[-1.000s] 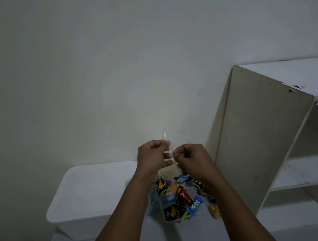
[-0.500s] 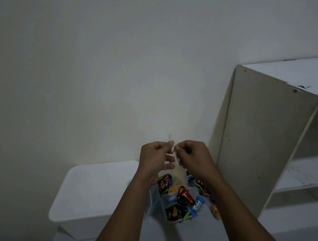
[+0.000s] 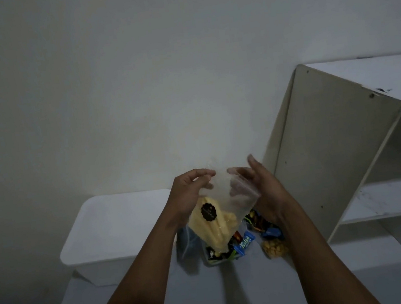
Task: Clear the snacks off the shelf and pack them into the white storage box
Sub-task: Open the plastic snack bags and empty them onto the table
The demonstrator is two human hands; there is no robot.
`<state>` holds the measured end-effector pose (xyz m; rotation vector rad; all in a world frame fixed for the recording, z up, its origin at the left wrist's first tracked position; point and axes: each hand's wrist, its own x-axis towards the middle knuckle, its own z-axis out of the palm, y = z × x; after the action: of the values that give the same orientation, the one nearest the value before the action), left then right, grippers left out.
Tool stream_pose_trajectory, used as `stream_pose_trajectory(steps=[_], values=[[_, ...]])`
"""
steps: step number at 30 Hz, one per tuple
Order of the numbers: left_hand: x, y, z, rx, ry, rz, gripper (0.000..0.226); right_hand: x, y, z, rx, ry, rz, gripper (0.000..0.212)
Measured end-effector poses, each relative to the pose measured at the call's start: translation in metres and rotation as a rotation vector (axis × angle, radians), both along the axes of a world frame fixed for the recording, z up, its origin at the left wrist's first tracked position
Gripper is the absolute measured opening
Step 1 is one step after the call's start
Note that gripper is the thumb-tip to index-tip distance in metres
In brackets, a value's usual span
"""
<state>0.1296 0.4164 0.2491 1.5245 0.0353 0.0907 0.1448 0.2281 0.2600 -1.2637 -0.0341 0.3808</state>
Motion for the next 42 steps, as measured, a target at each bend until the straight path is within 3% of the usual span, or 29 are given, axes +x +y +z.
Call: stream_pose_trajectory(steps=[2, 7, 11, 16, 19, 22, 33, 42], values=[[-0.004, 0.003, -0.014, 0.014, 0.015, 0.017, 0.022, -0.006, -0.006, -0.026, 0.012, 0.034, 0.021, 0.062], [-0.025, 0.008, -0.073, 0.098, 0.047, 0.009, 0.050, -0.044, -0.013, -0.098, -0.272, 0.024, 0.077, 0.051], [-0.055, 0.009, -0.139, 0.114, 0.228, -0.032, 0.074, -0.080, -0.010, -0.159, -0.339, 0.169, 0.117, 0.057], [-0.103, 0.013, -0.206, 0.121, 0.411, -0.005, 0.096, -0.108, 0.001, -0.223, -0.447, 0.273, 0.116, 0.082], [-0.130, 0.021, -0.236, 0.217, 0.536, -0.001, 0.105, -0.128, 0.012, -0.246, -0.520, 0.318, 0.132, 0.076], [-0.151, 0.029, -0.259, 0.293, 0.603, -0.011, 0.102, -0.144, 0.023, -0.266, -0.546, 0.324, 0.185, 0.067], [-0.182, 0.034, -0.285, 0.607, 0.664, -0.041, 0.099, -0.163, 0.031, -0.300, -0.945, 0.075, 0.461, 0.086], [-0.170, 0.032, -0.277, 0.671, 0.681, -0.043, 0.104, -0.158, 0.028, -0.299, -0.913, 0.114, 0.406, 0.078]])
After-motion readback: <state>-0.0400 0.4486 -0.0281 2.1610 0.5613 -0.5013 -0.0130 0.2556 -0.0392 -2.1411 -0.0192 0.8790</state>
